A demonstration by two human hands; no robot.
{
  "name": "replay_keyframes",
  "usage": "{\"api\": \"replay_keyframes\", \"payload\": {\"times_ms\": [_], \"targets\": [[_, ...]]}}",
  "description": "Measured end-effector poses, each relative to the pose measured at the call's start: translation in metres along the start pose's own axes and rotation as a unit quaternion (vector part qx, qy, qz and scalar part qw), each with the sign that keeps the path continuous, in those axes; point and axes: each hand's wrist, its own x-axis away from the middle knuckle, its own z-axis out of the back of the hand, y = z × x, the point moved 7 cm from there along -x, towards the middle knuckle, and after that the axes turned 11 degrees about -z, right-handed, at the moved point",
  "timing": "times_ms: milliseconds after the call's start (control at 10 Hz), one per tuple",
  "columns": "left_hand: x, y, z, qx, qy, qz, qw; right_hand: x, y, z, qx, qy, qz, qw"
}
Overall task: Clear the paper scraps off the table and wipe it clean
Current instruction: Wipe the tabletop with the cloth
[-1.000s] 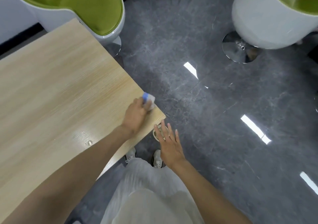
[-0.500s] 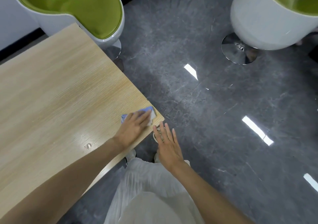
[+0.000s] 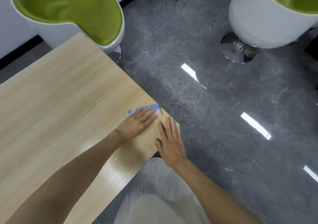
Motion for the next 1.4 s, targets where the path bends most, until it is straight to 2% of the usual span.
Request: {"api": "replay_keyframes", "payload": {"times_ms": [100, 200, 300, 400, 500, 600, 700, 800, 900, 1000, 1100, 1200, 1300, 1400], "targets": [[0.015, -0.075, 0.022, -0.011, 0.018, 0.091, 0.996, -0.004, -0.009, -0.001, 0.013, 0.012, 0.002, 1.000], [0.025, -0.128, 0.038, 0.068, 0.037, 0.327, 0.942, -0.014, -0.018, -0.001, 0.016, 0.019, -0.026, 0.999], [0.002, -0.084, 0.027, 0.149, 0.066, 0.290, 0.943, -0.024, -0.032, 0.000, 0.001, 0.013, -0.052, 0.999], [0.004, -0.050, 0.000, 0.064, 0.002, 0.016, 0.998, -0.032, -0.043, 0.000, -0.003, 0.014, -0.066, 0.998], [0.011, -0.101, 0.016, 0.105, -0.012, 0.051, 0.993, -0.041, -0.051, -0.002, 0.013, 0.014, -0.074, 0.997], [0.033, -0.172, 0.022, 0.098, 0.011, 0.262, 0.960, -0.050, -0.062, 0.002, 0.023, 0.024, -0.071, 0.997], [0.026, -0.165, 0.020, 0.169, 0.024, 0.322, 0.931, -0.056, -0.081, 0.006, 0.024, 0.026, -0.047, 0.998], [0.018, -0.115, 0.010, 0.118, 0.038, 0.116, 0.985, -0.066, -0.093, 0.008, 0.015, 0.021, -0.054, 0.998], [0.041, -0.146, 0.001, 0.059, 0.014, -0.014, 0.998, -0.073, -0.095, 0.007, 0.028, 0.013, -0.058, 0.998], [0.055, -0.209, 0.019, 0.121, 0.063, 0.288, 0.948, -0.072, -0.094, 0.006, 0.046, 0.006, -0.045, 0.998], [0.030, -0.170, 0.027, 0.120, 0.056, 0.288, 0.948, -0.076, -0.094, 0.006, 0.041, 0.002, -0.037, 0.998], [0.030, -0.124, 0.004, 0.023, -0.008, 0.008, 1.000, -0.087, -0.097, 0.012, 0.035, -0.011, -0.039, 0.999], [0.045, -0.175, 0.008, -0.052, -0.023, 0.026, 0.998, -0.101, -0.105, 0.022, 0.031, -0.044, -0.025, 0.998], [0.055, -0.237, 0.029, 0.023, -0.001, 0.314, 0.949, -0.110, -0.119, 0.029, 0.026, -0.060, -0.025, 0.998]]}}
